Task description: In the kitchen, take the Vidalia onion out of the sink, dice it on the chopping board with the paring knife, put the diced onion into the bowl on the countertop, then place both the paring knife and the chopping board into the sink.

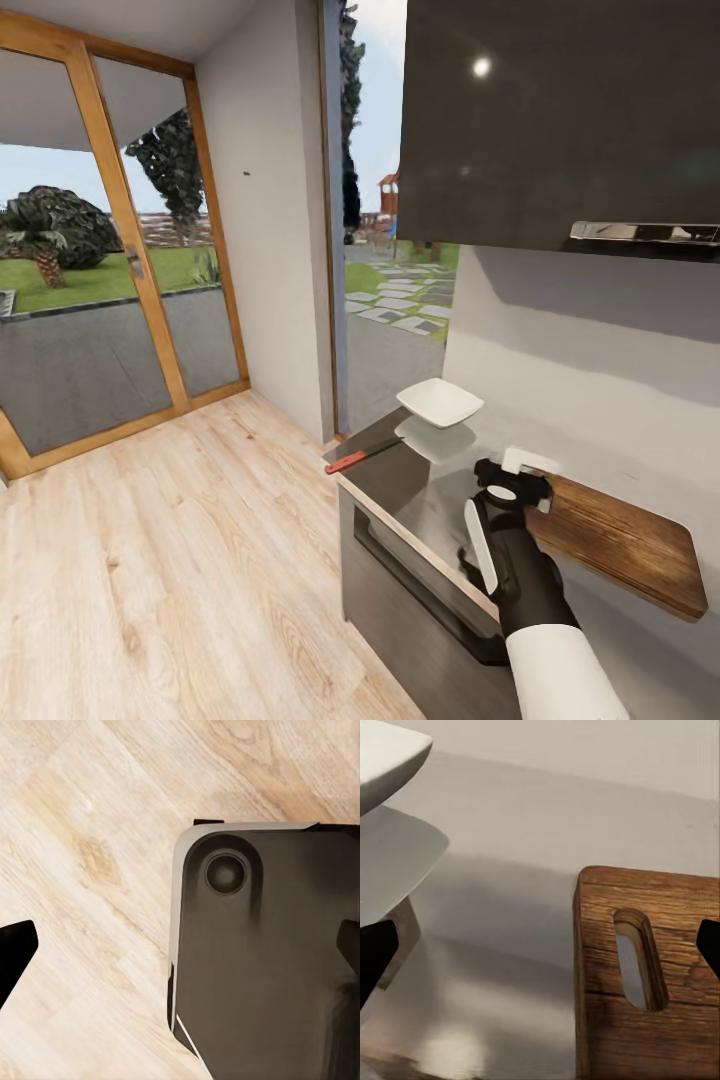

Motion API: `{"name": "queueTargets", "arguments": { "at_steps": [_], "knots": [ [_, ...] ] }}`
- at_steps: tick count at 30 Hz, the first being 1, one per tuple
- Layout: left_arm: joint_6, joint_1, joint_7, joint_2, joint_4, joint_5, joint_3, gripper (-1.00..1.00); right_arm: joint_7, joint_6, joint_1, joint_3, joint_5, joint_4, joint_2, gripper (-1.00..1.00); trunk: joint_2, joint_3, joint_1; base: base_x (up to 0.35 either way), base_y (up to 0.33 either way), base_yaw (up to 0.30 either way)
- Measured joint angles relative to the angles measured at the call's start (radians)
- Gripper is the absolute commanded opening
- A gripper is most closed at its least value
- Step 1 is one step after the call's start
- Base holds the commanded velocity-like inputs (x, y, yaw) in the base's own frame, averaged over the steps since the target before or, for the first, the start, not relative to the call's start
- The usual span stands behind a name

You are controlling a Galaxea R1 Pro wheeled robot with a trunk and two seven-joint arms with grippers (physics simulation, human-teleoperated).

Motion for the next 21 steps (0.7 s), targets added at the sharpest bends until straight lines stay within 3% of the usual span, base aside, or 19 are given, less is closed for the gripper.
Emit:
{"name": "queueTargets", "arguments": {
  "at_steps": [12,21],
  "knots": [
    [0.001,0.0,0.0,0.0,0.0,0.0,0.0,1.0,0.032,0.026,0.0,0.0,-0.007,0.006,-0.002,1.0,0.0,0.0,0.0,0.0,-0.002,0.0],
    [0.002,0.0,0.0,0.0,0.0,0.0,0.0,1.0,0.031,0.027,0.0,0.0,-0.008,0.006,-0.007,1.0,0.0,0.0,0.0,0.0,-0.181,0.0]
  ]
}}
